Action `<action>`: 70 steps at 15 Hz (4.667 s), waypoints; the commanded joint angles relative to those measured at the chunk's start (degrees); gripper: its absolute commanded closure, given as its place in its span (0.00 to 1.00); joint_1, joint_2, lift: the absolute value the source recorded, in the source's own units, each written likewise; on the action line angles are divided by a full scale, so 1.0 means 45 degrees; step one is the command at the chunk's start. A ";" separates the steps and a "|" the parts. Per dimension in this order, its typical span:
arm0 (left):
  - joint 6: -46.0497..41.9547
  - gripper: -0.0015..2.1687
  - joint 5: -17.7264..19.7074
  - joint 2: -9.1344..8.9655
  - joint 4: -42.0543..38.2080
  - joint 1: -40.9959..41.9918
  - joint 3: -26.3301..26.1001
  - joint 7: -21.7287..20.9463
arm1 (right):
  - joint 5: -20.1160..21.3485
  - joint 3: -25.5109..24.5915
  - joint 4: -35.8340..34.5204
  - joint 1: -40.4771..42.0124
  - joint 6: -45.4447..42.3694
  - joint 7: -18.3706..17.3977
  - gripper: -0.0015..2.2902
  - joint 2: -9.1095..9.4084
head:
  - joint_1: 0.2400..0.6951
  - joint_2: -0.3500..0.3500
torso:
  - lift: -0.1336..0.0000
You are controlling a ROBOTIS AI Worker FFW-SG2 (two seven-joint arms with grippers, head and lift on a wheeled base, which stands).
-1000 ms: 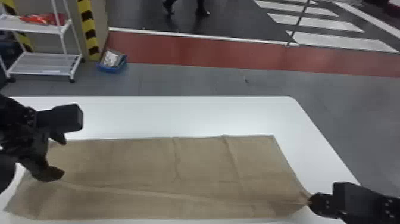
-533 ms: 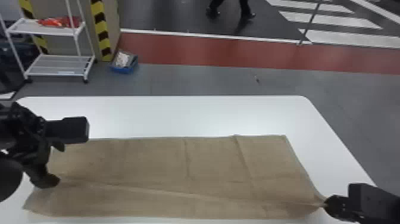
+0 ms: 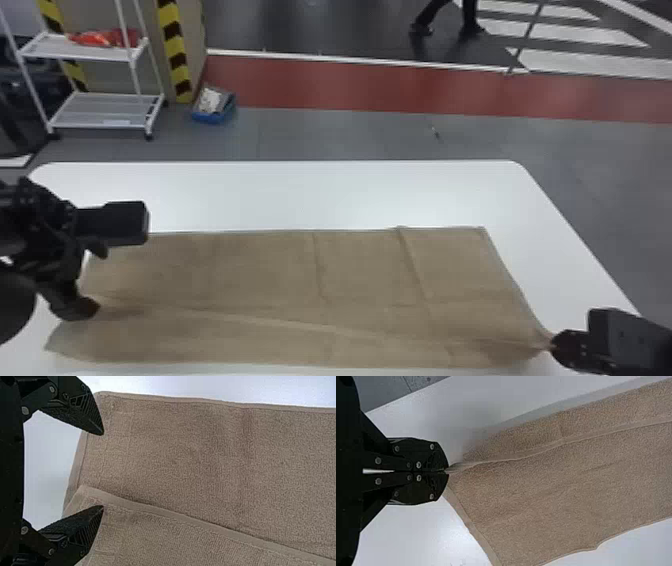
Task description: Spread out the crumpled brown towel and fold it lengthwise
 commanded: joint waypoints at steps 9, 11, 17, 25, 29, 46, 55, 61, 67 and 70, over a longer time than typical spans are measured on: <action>0.0133 0.19 -0.0198 0.0398 0.0471 0.0396 0.0000 -0.0126 | 0.0088 0.0176 -0.0028 -0.0039 0.0120 0.0061 0.87 0.0020 | 1.00 0.35 | 0.07; 0.0172 0.30 -0.0198 0.0398 0.0256 0.0493 0.0000 -0.0126 | 0.0107 0.0215 -0.0028 -0.0039 0.0159 0.0061 0.87 0.0020 | 1.00 0.35 | 0.07; 0.0172 0.30 -0.0100 0.0476 -0.0252 0.0904 0.0352 -0.0126 | 0.0146 0.0255 -0.0008 -0.0098 0.0237 0.0061 0.87 0.0020 | 1.00 0.36 | 0.07; 0.0133 0.48 -0.0003 0.0515 -0.0408 0.1177 0.0567 -0.0126 | 0.0146 0.0255 0.0070 -0.0117 0.0237 0.0061 0.87 0.0020 | 1.00 0.37 | 0.07; 0.0133 0.49 0.0056 0.0515 -0.0506 0.1314 0.0723 -0.0126 | 0.0127 0.0255 0.0051 -0.0117 0.0237 0.0061 0.87 0.0000 | 1.00 0.37 | 0.07; -0.0375 0.49 0.1365 0.0476 -0.3963 0.2681 0.3711 -0.0126 | -0.1768 -0.0585 0.0363 -0.2520 0.0941 0.0061 0.88 -0.0410 | 1.00 0.44 | 0.07; -0.0531 0.49 0.0603 0.0340 -0.1092 0.0552 0.2188 -0.0126 | -0.0733 0.2149 0.3312 -0.6191 0.3597 0.0061 0.88 -0.1211 | 1.00 0.43 | 0.07; -0.0531 0.48 0.0447 0.0086 0.0295 -0.0678 0.1328 -0.0126 | -0.0342 0.3243 0.5500 -0.8047 0.3909 0.0061 0.88 -0.1230 | 1.00 0.42 | 0.07; -0.0570 0.49 0.0447 -0.0090 0.0510 -0.1401 0.1309 -0.0126 | -0.0284 0.3321 0.6613 -0.9102 0.3987 0.0061 0.88 -0.1269 | 1.00 0.41 | 0.07; -0.0570 0.49 0.0193 -0.0383 0.1330 -0.1714 0.0860 -0.0126 | 0.0224 0.3868 0.7941 -0.9609 0.3948 0.0061 0.88 -0.1133 | 1.00 0.40 | 0.07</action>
